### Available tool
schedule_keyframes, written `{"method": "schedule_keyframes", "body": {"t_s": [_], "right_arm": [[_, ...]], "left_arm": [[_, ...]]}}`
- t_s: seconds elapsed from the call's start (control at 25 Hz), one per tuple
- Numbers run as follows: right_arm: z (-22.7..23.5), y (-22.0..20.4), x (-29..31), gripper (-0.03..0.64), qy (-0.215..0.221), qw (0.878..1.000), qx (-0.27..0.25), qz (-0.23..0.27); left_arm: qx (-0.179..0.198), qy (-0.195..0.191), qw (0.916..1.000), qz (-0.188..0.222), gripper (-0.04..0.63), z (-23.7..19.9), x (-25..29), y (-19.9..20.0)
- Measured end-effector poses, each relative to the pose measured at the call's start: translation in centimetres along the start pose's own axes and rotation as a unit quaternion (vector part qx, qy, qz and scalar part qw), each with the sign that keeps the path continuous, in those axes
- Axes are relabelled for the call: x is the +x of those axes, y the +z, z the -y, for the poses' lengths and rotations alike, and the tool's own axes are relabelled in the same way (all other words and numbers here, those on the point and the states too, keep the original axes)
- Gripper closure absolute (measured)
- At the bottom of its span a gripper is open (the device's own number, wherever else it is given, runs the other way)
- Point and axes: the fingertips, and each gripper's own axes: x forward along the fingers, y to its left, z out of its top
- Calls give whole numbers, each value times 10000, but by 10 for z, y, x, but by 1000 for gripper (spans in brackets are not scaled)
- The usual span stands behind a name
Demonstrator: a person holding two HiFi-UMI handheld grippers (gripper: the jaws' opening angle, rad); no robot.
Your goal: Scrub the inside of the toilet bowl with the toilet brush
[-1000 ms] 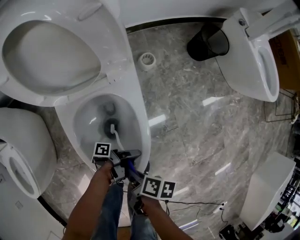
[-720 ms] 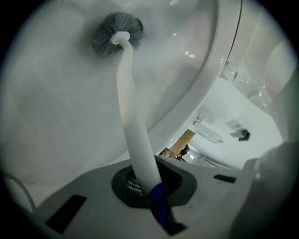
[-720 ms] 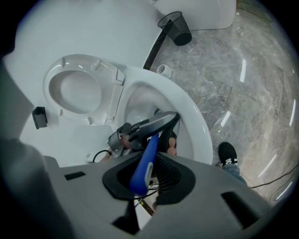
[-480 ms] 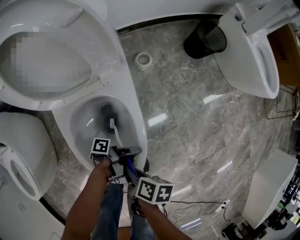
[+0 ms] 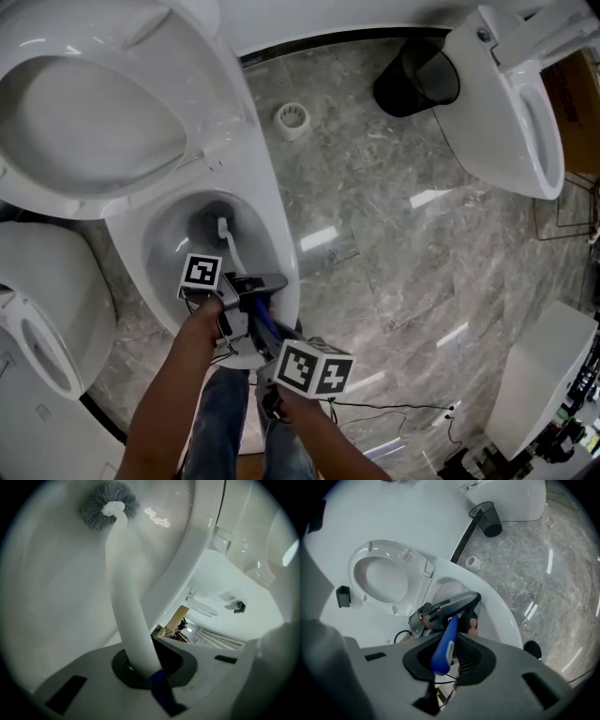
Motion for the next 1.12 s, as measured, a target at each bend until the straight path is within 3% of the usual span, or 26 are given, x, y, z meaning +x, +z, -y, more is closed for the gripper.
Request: {"method": "schedule_keyframes", "body": {"t_s": [0.32, 0.64, 0.92, 1.12], "right_arm": [[-10, -12, 3, 560, 50, 9999, -93, -116], [-56, -35, -40, 560, 143, 9984, -479, -282], [-125, -45, -110, 560, 238, 9935, -1054, -347], [-186, -64, -180, 560, 374, 9863, -1573, -313]], "left_arm": [[146, -71, 9998, 109, 595, 4, -14, -3], [469, -28, 9988, 168, 595, 43, -39, -52], [899, -41, 9957, 235, 595, 109, -66, -116], [1222, -82, 9922, 237, 595, 173, -92, -187]]}}
